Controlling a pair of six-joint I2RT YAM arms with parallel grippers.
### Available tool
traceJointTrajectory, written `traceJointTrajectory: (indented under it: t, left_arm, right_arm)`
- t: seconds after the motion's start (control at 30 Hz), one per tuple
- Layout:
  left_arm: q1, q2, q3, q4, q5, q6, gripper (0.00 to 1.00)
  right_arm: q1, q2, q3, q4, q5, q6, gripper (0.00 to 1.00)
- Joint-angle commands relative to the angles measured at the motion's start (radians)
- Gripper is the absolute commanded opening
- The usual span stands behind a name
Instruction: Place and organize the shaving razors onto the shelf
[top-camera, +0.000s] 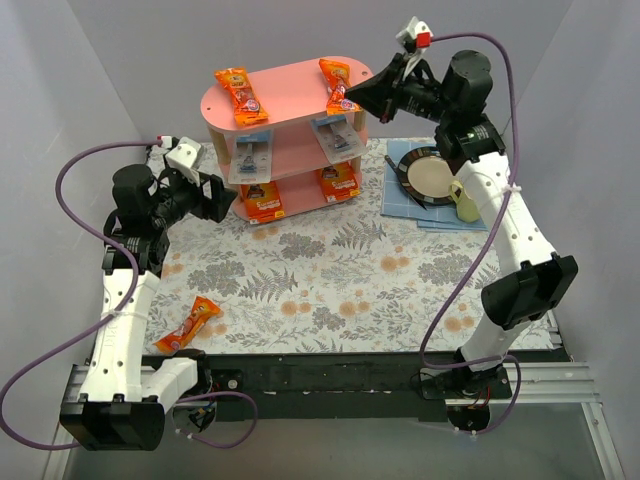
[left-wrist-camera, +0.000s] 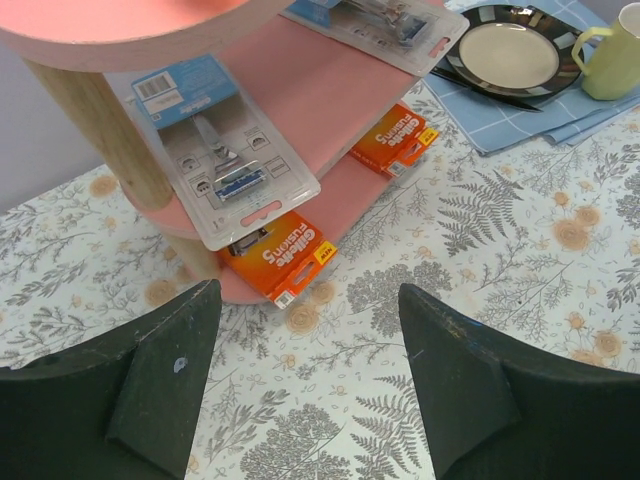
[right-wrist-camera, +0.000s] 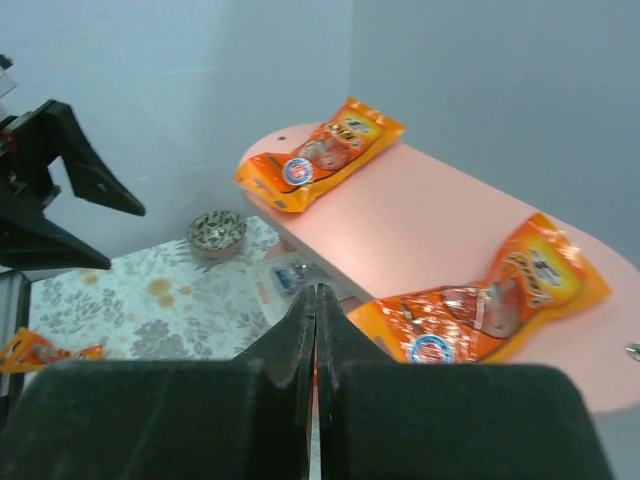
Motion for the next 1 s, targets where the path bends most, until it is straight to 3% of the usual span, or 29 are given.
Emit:
traceJointTrajectory:
  t: [0.0, 0.23, 0.47, 0.6, 0.67, 0.97]
  left_arm:
    - [0.007, -0.016, -0.007, 0.035, 0.037, -0.025, 0.7]
    - [0.007, -0.047, -0.037, 0.049, 0.031, -0.035, 0.71]
    - [0.007, -0.076, -0.063, 0.042, 0.011, -0.031, 0.71]
    - [0.007, -0.083, -0.066, 0.025, -0.002, -0.013, 0.71]
    - [0.007, -0.09, -0.066, 0.017, -0.006, -0.01, 0.71]
    - [0.007, -0.094, -0.057, -0.014, -0.022, 0.011, 0.71]
  right_arm:
    - [0.074, -0.019, -0.04, -0.089, 0.033, -0.054, 0.01]
    - [0.119, -0.004, -0.062, -0.185, 0.082, -0.101, 0.01]
    - [0.079, 0.088, 0.062, -0.271, 0.115, -0.146, 0.01]
    - [0.047, 0.195, 0.229, -0.374, 0.124, -0.189, 0.01]
    - [0.025, 0.24, 0.3, -0.376, 0.122, -0.189, 0.01]
    - [0.007, 0.275, 0.319, -0.331, 0.083, -0.161, 0.01]
